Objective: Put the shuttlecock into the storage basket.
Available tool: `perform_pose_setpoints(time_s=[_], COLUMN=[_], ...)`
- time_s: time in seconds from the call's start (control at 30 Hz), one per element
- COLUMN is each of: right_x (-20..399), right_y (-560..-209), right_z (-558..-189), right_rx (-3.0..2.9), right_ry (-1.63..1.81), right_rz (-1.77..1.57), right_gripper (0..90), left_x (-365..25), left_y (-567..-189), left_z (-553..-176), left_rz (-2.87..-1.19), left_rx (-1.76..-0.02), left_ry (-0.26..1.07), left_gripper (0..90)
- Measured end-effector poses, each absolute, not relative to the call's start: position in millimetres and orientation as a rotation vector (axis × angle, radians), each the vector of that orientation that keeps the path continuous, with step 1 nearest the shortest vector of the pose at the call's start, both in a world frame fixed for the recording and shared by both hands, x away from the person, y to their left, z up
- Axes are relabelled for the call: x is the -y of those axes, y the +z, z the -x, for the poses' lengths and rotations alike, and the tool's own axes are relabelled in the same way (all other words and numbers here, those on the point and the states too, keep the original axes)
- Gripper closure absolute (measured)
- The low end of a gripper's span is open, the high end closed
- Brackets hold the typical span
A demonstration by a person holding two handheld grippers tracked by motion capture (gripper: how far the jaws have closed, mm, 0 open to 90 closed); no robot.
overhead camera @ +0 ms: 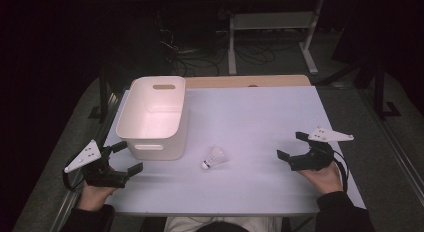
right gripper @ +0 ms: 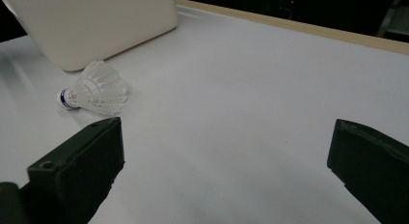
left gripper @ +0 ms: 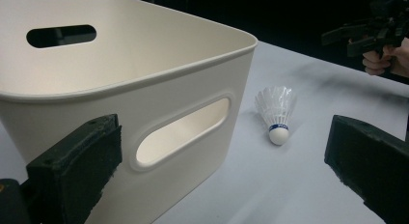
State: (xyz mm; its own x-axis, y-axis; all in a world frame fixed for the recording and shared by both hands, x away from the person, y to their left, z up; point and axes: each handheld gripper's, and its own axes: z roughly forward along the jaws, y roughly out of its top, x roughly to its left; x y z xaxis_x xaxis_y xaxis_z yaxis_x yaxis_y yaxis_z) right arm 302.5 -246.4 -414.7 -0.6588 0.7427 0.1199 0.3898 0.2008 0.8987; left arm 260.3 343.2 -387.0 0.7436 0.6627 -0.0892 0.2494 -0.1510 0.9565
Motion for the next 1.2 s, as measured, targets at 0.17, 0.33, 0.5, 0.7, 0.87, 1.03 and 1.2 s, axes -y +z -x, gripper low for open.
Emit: perform_pose_setpoints(time_s=[0.17, 0.33, 0.5, 0.7, 0.87, 1.03, 1.2], right_x=[246.2, 246.7, 247.2, 247.4, 247.1, 247.8, 248.5], right_y=[-414.2, -413.2, -412.4, -412.2, -412.1, -411.6, -411.1], right_z=[-301.4, -299.8, -298.2, -297.6, -297.2, -296.7, -295.7], right_rx=[-2.14, -2.126, -2.121, -2.123, -2.127, -2.121, -2.118], right_ry=[1.443, 1.452, 1.462, 1.465, 1.464, 1.468, 1.472], right_rz=[-1.058, -1.046, -1.037, -1.037, -1.035, -1.038, -1.039], right_gripper=[0.0, 0.0, 0.0, 0.0, 0.0, 0.0, 0.0], left_x=[-343.5, -343.6, -343.7, -344.1, -344.3, -345.0, -346.7], left_y=[-386.8, -386.9, -386.8, -386.3, -386.1, -385.9, -384.4], left_z=[-260.1, -260.2, -260.1, -260.0, -259.6, -259.1, -258.3], left_rz=[-1.727, -1.725, -1.726, -1.717, -1.713, -1.71, -1.701], left_rx=[-0.725, -0.723, -0.723, -0.727, -0.726, -0.727, -0.73], left_ry=[0.422, 0.421, 0.421, 0.421, 0.42, 0.422, 0.421], left_gripper=[0.0, 0.0, 0.0, 0.0, 0.0, 0.0, 0.0])
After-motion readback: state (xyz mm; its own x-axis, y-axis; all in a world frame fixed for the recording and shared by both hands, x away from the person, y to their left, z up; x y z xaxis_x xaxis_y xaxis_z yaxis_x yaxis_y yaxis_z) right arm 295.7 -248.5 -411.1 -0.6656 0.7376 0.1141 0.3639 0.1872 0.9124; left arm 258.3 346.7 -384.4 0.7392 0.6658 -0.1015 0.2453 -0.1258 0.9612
